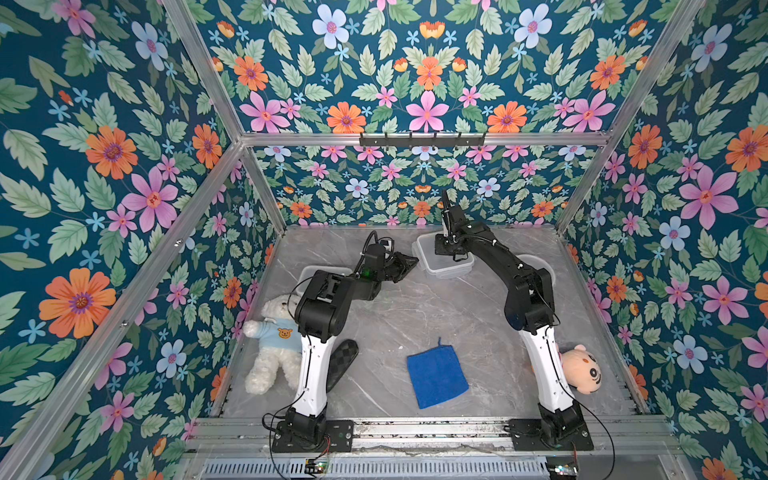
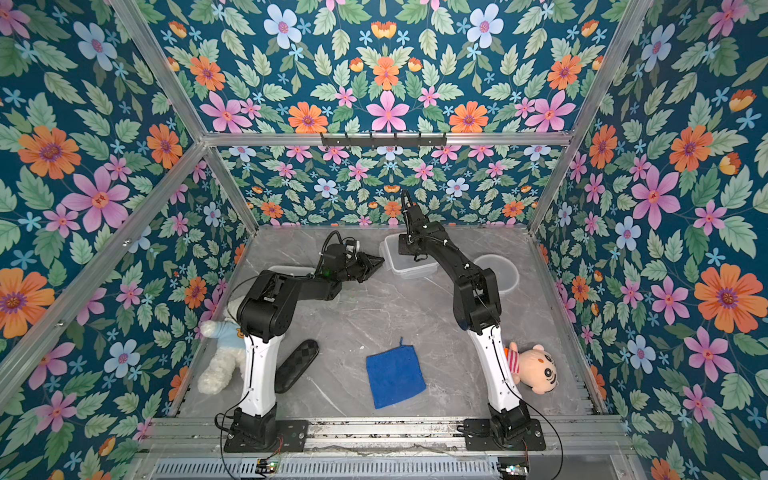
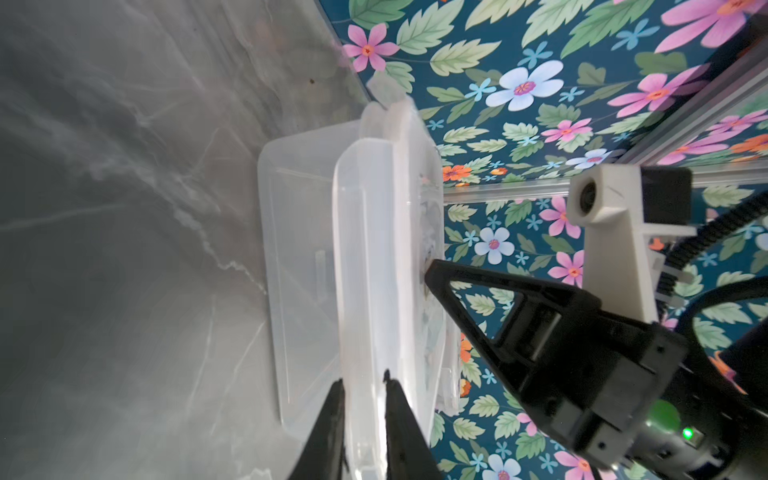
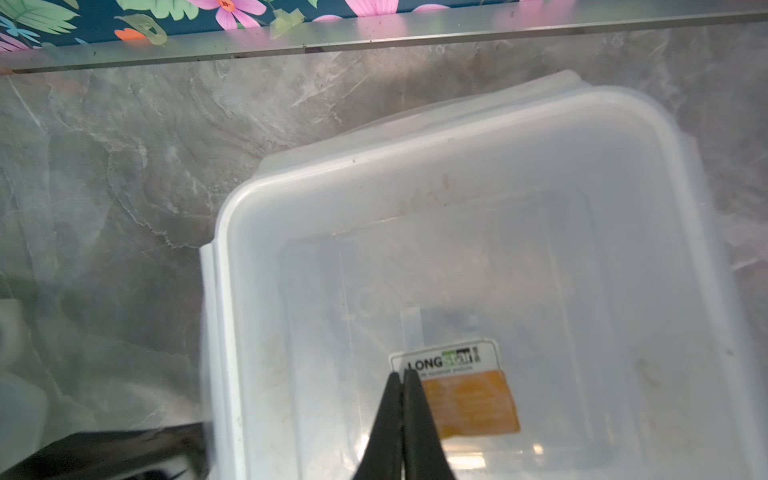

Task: Wipe the insides of the lunch boxes
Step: Open the fastener of the lunch box, then open the lid of the lunch box.

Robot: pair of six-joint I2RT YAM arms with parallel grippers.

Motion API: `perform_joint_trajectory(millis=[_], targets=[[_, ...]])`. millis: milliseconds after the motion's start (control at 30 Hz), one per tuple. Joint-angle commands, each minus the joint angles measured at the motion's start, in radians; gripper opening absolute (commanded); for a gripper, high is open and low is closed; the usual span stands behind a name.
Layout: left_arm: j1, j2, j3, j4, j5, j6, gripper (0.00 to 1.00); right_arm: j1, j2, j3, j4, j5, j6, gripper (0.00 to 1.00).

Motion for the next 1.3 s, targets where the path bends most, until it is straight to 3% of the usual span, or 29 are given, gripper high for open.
perform_joint_trajectory(millis=[0,233,267,400,467,567,833,1033,1267], targets=[[-0.007,-0.073,0.049,-0.108,0.053,0.128,0.22,0.004,-0.010,-0.024,-0.288,-0.046,-0.015,0.00],[-0.051,-0.130,0.206,-0.453,-0.075,0.309,0.25,-0.100,-0.228,-0.205,-0.166,-0.229,0.012,0.00],[-0.070,-0.115,0.243,-0.497,-0.086,0.330,0.26,-0.134,-0.258,-0.255,-0.122,-0.277,0.027,0.04],[-0.140,-0.013,0.401,-0.604,-0.102,0.371,0.29,-0.268,-0.311,-0.395,0.019,-0.456,0.100,0.33],[-0.159,0.043,0.474,-0.641,-0.102,0.374,0.30,-0.320,-0.304,-0.439,0.102,-0.568,0.144,0.43],[-0.171,0.111,0.557,-0.675,-0.105,0.371,0.30,-0.359,-0.271,-0.456,0.207,-0.683,0.194,0.49],[-0.165,0.179,0.633,-0.758,-0.166,0.391,0.30,-0.364,-0.101,-0.317,0.227,-0.756,0.269,0.55],[-0.158,0.203,0.623,-0.769,-0.174,0.393,0.30,-0.364,-0.071,-0.361,0.364,-0.815,0.371,0.58],[-0.144,0.192,0.558,-0.756,-0.179,0.399,0.29,-0.364,-0.110,-0.500,0.689,-0.898,0.528,0.58]])
